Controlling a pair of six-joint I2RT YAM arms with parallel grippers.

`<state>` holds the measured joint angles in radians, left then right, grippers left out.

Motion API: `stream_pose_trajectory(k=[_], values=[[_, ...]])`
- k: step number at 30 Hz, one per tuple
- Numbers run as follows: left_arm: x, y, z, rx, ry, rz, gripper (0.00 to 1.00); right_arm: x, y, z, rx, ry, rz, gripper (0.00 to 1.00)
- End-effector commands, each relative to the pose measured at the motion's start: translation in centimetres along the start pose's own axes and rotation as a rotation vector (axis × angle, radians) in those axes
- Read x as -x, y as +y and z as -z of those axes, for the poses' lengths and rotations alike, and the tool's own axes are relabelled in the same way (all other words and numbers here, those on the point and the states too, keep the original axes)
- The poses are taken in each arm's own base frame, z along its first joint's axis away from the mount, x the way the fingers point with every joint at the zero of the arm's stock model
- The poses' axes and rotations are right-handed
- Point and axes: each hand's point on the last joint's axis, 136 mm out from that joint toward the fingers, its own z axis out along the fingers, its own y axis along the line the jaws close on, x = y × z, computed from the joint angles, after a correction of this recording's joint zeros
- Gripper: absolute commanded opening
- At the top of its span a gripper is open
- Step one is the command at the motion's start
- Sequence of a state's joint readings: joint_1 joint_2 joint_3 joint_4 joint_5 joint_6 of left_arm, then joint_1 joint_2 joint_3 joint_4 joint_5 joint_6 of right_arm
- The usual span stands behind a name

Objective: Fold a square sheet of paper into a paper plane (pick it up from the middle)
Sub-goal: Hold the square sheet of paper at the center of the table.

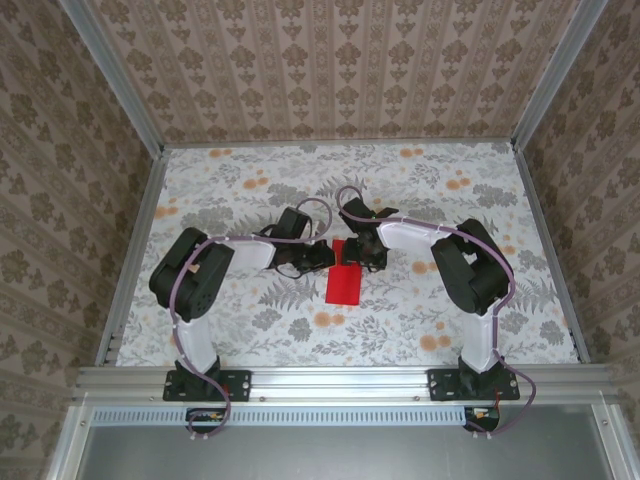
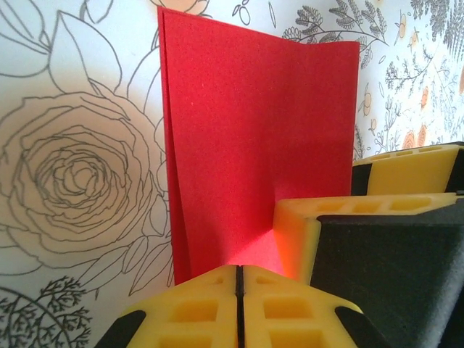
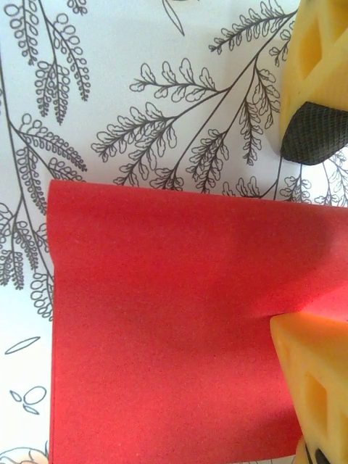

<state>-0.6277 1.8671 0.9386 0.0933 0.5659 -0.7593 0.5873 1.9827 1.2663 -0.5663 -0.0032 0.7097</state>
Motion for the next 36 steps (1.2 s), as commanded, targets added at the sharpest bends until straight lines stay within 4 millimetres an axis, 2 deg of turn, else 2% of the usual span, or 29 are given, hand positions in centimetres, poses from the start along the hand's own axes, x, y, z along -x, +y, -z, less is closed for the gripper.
stream_pose_trajectory(k=[1,9,16,20,24,30,33,36], values=[[-0.3,-0.3,-0.4,0.001,0.031,-0.017,0.10,-8.4,-5.8,-10.0,-0.170,0.281,0.009,0.65],[-0.8,0.9,-0.7,0.059,0.059,0.009,0.09,-8.5,-5.9,-10.0,-0.172,0.284,0.006,0.65],[-1.5,2.7,-0.8,0.132,0.077,0.052,0.08,-8.4,-5.8,-9.9,-0.170,0.282,0.002,0.65],[-1.7,3.5,-0.7,0.175,0.083,0.064,0.06,-7.7,-5.0,-9.0,-0.139,0.266,-0.003,0.65],[-2.3,4.5,-0.9,0.207,0.104,0.082,0.06,-5.3,-2.9,-5.8,-0.048,0.190,-0.009,0.65],[-3.1,6.2,-1.1,0.274,0.134,0.114,0.05,-1.2,-0.1,1.7,0.145,0.000,-0.068,0.68],[-3.3,6.5,-1.1,0.283,0.144,0.118,0.05,-0.2,0.7,4.5,0.212,-0.070,-0.076,0.68],[-3.6,6.9,-1.2,0.299,0.156,0.124,0.04,-0.1,1.5,5.9,0.280,-0.098,-0.074,0.66]])
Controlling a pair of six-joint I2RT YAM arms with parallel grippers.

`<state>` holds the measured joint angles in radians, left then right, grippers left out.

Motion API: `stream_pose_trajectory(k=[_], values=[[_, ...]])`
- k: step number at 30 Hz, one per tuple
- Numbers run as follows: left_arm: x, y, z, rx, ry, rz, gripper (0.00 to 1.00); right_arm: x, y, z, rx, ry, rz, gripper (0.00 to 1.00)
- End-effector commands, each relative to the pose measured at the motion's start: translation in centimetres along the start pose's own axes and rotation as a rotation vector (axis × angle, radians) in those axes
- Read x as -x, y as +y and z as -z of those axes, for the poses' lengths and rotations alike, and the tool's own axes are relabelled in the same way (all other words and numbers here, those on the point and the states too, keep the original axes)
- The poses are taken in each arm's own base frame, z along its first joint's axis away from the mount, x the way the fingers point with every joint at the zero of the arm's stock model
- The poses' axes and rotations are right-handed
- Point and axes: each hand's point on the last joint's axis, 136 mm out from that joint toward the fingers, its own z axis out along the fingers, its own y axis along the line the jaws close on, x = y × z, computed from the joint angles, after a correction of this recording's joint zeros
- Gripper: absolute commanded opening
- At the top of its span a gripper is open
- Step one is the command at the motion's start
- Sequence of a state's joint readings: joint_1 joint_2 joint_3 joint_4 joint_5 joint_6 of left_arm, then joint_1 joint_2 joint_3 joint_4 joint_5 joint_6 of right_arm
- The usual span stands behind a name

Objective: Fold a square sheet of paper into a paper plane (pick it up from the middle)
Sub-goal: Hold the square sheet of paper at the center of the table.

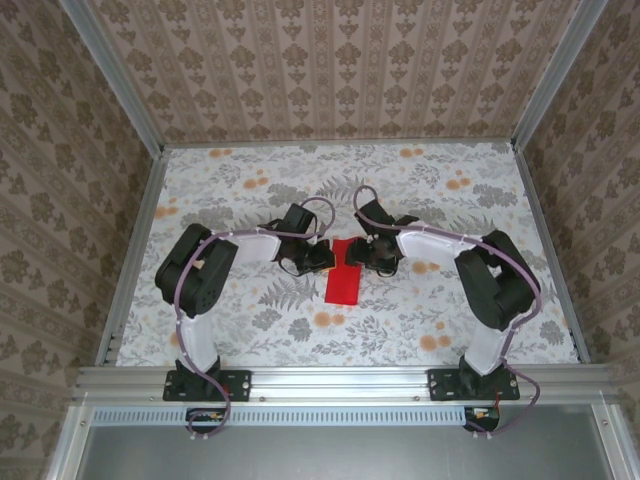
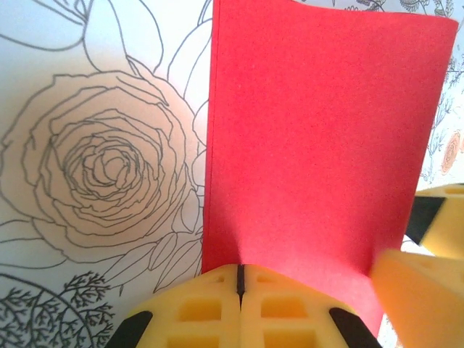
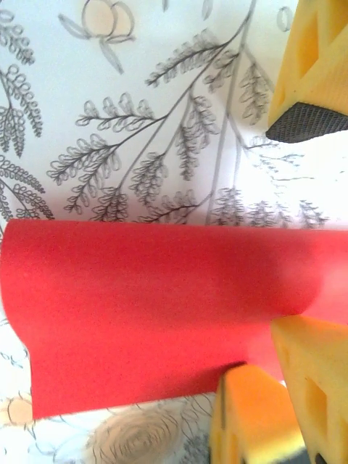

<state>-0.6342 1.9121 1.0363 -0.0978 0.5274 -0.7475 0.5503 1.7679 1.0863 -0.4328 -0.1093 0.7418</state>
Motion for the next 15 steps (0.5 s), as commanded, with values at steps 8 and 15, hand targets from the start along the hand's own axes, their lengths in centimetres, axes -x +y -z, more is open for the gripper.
stream_pose_trajectory(k=[8,15], values=[[-3.1,6.3,-1.7,0.217,0.108,0.091,0.04,0.2,4.3,1.8,0.229,-0.035,-0.033,0.25],[-3.6,7.0,-1.6,0.250,0.121,0.108,0.03,-0.7,5.1,-0.9,0.196,0.032,-0.052,0.02]])
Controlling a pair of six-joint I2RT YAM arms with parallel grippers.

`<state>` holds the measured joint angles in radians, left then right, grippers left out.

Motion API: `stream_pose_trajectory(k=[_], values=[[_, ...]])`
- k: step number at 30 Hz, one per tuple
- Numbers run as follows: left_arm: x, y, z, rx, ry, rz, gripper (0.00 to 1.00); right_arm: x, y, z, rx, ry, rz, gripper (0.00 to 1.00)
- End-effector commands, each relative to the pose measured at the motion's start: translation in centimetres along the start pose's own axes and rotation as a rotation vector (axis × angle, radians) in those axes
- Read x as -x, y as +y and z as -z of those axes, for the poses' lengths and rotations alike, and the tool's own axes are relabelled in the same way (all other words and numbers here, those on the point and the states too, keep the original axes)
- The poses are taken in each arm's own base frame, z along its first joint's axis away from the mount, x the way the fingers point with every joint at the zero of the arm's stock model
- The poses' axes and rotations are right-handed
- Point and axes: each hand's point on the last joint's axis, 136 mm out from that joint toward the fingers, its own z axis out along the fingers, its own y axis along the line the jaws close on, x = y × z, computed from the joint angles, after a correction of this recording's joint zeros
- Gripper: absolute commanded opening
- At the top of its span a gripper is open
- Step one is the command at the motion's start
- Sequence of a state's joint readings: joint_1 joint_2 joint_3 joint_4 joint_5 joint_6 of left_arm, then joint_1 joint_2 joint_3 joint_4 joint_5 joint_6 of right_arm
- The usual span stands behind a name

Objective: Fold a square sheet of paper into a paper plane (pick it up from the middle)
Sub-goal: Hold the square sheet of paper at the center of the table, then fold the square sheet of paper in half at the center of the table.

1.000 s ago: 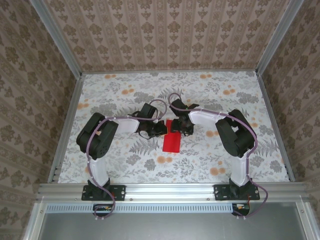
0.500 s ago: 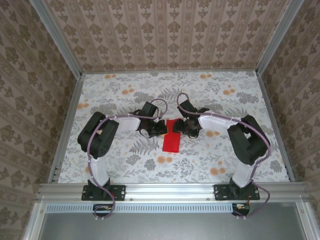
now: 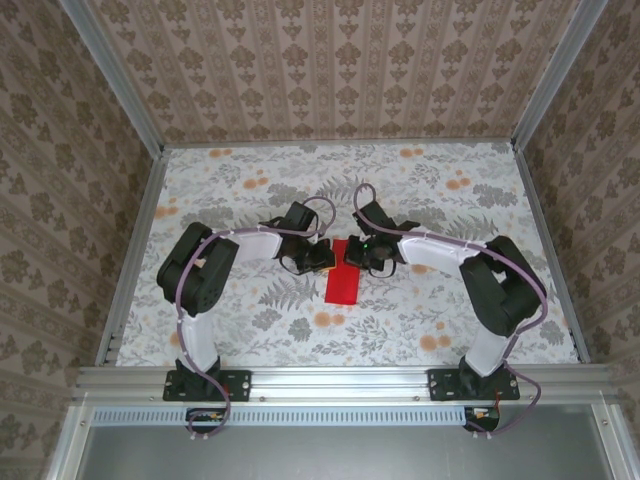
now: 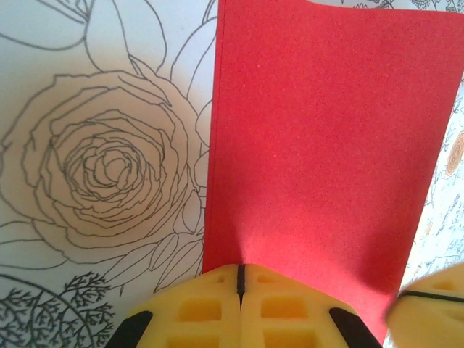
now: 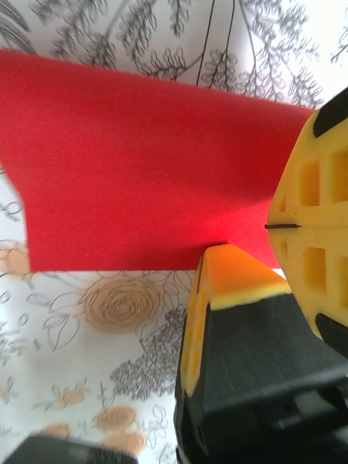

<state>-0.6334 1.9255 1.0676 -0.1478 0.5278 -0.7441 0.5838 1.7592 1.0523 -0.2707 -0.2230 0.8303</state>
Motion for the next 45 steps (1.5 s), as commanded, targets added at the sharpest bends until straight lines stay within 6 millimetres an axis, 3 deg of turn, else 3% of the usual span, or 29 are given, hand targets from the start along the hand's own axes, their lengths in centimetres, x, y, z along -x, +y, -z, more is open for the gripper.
stream_pose_trajectory(k=[1,7,20,29,37,40,45], values=[[-3.5,7.0,-1.7,0.236,0.101,0.099,0.03,-0.4,0.8,-1.3,0.008,0.040,-0.022,0.01],[-3.9,7.3,-1.7,0.248,0.112,0.108,0.02,-0.9,-0.4,-2.7,-0.033,0.072,-0.013,0.00],[-5.0,9.5,-1.6,0.325,0.148,0.145,0.01,-2.8,-4.9,-4.0,-0.110,0.122,-0.001,0.00],[-5.8,11.0,-1.6,0.355,0.169,0.173,0.00,-4.0,-7.6,-2.8,-0.089,0.111,0.005,0.00],[-5.9,11.2,-1.7,0.353,0.175,0.176,0.00,-3.7,-8.9,-1.2,-0.056,0.073,0.016,0.00],[-5.9,11.1,-1.7,0.349,0.175,0.174,0.00,-2.7,-8.2,-0.3,-0.032,0.038,0.017,0.00],[-5.8,10.9,-1.8,0.342,0.177,0.165,0.00,0.1,-4.0,1.9,0.100,-0.059,0.057,0.00]])
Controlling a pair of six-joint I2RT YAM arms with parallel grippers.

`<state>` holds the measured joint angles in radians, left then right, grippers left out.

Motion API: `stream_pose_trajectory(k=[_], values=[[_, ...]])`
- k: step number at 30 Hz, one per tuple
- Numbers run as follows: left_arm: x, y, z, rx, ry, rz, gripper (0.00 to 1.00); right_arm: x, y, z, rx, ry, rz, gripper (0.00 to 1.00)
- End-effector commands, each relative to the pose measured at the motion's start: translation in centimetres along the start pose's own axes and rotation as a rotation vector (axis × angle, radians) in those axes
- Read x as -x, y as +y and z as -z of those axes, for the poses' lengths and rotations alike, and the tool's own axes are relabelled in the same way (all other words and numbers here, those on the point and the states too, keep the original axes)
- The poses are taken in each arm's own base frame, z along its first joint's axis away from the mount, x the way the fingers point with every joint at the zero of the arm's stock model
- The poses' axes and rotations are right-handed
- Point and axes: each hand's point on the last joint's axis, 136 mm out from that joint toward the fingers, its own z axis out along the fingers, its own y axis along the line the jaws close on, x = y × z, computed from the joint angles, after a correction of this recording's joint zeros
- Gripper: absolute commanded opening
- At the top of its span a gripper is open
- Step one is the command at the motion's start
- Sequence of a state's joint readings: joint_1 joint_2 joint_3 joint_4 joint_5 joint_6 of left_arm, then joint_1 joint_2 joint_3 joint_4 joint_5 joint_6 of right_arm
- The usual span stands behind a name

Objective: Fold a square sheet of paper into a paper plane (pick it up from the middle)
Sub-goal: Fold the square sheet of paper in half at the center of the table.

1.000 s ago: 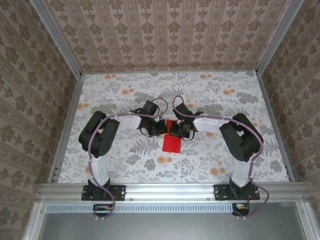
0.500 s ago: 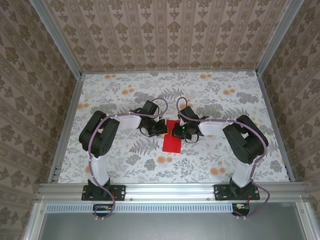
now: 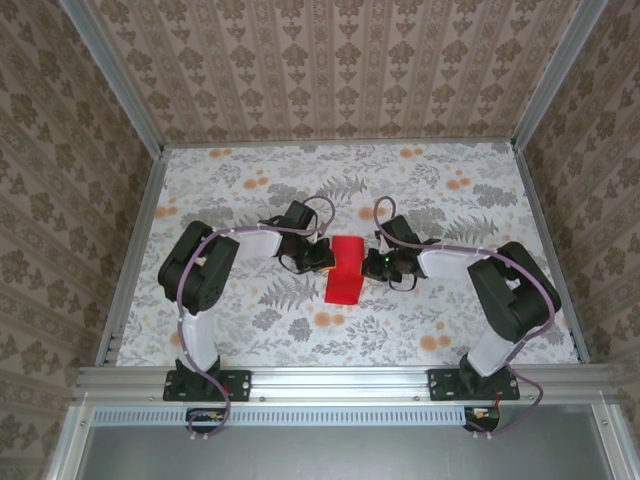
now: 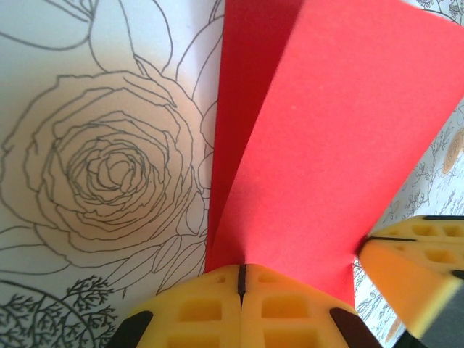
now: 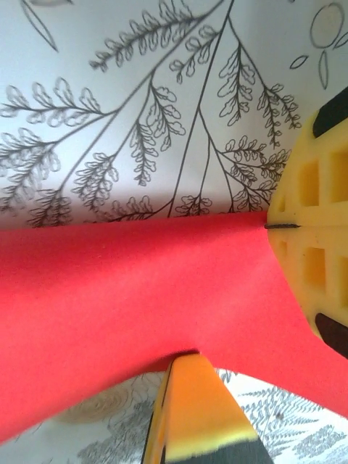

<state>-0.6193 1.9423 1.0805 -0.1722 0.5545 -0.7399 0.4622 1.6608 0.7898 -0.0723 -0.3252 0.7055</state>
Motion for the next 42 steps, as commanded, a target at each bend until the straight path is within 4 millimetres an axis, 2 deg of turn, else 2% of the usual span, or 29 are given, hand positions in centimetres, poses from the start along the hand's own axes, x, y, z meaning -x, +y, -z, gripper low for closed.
stream_pose_trajectory(k=[1,3,7,11,13,17,24,27,31,35,39,42], values=[[-5.5,10.7,-1.9,0.345,0.148,0.148,0.00,1.6,2.0,1.4,0.051,-0.054,0.029,0.00],[-5.5,10.6,-1.9,0.344,0.147,0.146,0.00,2.1,3.1,0.7,0.086,-0.051,0.025,0.00],[-5.5,10.5,-2.0,0.343,0.150,0.143,0.00,2.2,5.2,-1.9,0.153,0.004,0.018,0.00],[-5.6,10.5,-2.0,0.346,0.153,0.144,0.00,2.4,5.3,-3.5,0.151,0.017,0.009,0.00],[-5.7,10.5,-2.0,0.350,0.155,0.144,0.00,2.4,4.7,-3.9,0.129,0.019,0.007,0.00],[-5.9,10.7,-2.0,0.356,0.162,0.153,0.00,1.9,2.1,-4.4,0.057,0.026,0.002,0.00],[-6.4,11.1,-2.1,0.362,0.175,0.163,0.00,2.9,-3.9,-2.6,-0.021,-0.008,-0.073,0.00],[-6.6,11.2,-2.1,0.363,0.183,0.161,0.00,3.9,-4.6,-1.7,-0.018,-0.033,-0.092,0.00],[-6.6,11.2,-2.0,0.362,0.181,0.160,0.00,5.7,-2.8,0.0,0.010,-0.076,-0.066,0.00],[-6.5,11.1,-2.0,0.365,0.178,0.162,0.00,7.0,0.2,1.7,0.088,-0.121,-0.044,0.00],[-6.5,11.1,-1.8,0.370,0.176,0.164,0.00,6.3,2.6,1.1,0.142,-0.091,-0.021,0.00],[-6.5,11.2,-1.8,0.373,0.175,0.166,0.00,5.5,3.8,-0.7,0.163,-0.038,-0.010,0.00]])
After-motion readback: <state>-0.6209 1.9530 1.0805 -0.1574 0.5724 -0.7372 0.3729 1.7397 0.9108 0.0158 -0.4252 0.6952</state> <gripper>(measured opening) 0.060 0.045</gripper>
